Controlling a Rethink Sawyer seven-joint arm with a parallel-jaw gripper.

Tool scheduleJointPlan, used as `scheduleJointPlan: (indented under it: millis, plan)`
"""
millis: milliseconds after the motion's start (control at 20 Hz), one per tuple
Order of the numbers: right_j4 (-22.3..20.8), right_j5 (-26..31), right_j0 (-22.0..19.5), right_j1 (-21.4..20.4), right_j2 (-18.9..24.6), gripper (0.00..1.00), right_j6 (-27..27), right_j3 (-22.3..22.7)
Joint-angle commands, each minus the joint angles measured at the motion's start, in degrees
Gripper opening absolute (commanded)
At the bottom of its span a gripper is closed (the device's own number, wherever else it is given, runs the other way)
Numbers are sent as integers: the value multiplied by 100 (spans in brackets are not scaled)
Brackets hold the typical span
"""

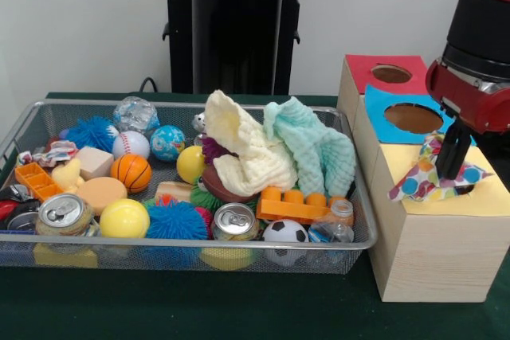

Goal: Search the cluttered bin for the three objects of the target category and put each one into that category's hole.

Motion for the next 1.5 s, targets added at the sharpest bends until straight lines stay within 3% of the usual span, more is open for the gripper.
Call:
scheduleJointPlan:
  millis: [50, 200, 500, 800, 1050, 1150, 1500]
  plan:
    - [104, -485, -122, 313, 753, 0, 865, 641]
    - [220, -737, -208, 327, 997, 0, 786, 762]
    - [217, -844, -178, 579, 1028, 0, 864, 646]
    - [385, -1015, -369, 532, 1444, 0, 692, 832]
    - [399, -544, -374, 665, 1349, 0, 884, 654]
    - [549, -362, -481, 640, 1497, 0, 945, 729]
    - [389, -7, -326, 646, 1143, 0, 1101, 647]
